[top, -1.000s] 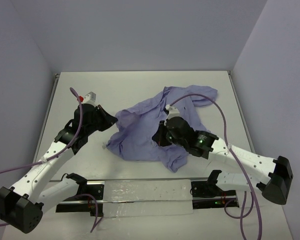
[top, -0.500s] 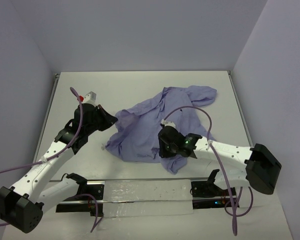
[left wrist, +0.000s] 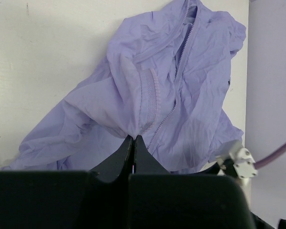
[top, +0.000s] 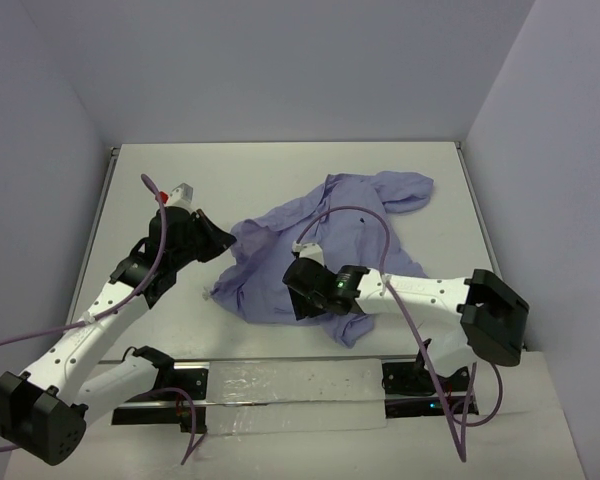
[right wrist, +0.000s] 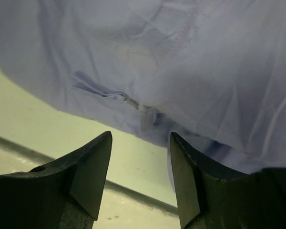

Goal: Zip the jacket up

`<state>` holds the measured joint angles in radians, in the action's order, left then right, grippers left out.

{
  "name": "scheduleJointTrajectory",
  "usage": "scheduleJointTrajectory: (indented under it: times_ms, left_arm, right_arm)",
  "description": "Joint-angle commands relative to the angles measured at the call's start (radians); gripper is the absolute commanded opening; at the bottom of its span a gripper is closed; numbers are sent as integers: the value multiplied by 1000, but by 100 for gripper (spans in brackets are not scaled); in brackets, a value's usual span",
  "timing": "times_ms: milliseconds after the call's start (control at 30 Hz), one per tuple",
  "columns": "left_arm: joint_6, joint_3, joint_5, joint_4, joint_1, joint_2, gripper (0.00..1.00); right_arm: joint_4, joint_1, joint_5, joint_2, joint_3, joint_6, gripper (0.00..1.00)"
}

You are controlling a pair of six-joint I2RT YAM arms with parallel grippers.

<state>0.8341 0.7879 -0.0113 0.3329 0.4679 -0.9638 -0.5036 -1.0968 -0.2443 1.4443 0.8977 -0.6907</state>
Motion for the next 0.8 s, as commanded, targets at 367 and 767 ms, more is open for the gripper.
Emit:
scheduleJointTrajectory:
  times_ms: [367, 767]
  left_arm:
    - [-1, 8, -12, -29, -8, 9, 0]
    - [-5, 4, -11, -32, -7, 18, 0]
  right_arm:
    - [42, -15, -58, 144, 64, -8, 40]
    - [116, -15, -89, 34, 16, 2, 0]
